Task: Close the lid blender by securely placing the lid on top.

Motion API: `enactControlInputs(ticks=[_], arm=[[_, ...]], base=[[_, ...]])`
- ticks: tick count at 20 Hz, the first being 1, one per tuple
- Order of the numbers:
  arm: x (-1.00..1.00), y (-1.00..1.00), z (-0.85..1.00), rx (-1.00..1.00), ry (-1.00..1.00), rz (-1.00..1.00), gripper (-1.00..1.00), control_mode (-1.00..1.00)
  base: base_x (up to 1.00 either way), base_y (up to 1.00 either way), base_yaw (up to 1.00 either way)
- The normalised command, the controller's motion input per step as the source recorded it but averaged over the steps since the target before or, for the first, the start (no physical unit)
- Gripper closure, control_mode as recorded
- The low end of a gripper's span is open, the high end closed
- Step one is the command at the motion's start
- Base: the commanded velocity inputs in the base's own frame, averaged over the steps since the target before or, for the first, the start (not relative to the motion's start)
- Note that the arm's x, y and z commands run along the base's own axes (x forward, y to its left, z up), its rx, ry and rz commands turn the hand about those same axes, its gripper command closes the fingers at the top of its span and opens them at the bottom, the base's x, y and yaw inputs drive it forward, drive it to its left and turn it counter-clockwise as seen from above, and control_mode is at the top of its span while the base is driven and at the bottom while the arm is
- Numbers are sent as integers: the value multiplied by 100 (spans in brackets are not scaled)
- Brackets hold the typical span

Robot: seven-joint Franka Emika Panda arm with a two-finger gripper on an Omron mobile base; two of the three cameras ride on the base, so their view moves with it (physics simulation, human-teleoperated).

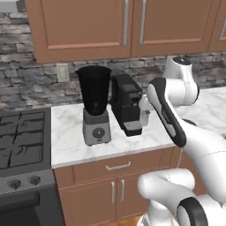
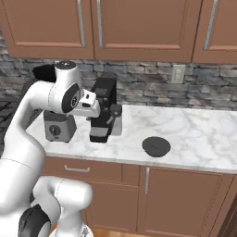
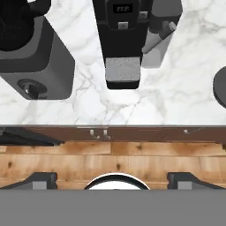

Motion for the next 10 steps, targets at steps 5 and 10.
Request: enactControlInputs(ticks=[5,10], arm=[[0,0,0,0,0,0,-100,100],[0,0,0,0,0,0,-100,100]], base=[[71,-10,3],[27,-38,9]])
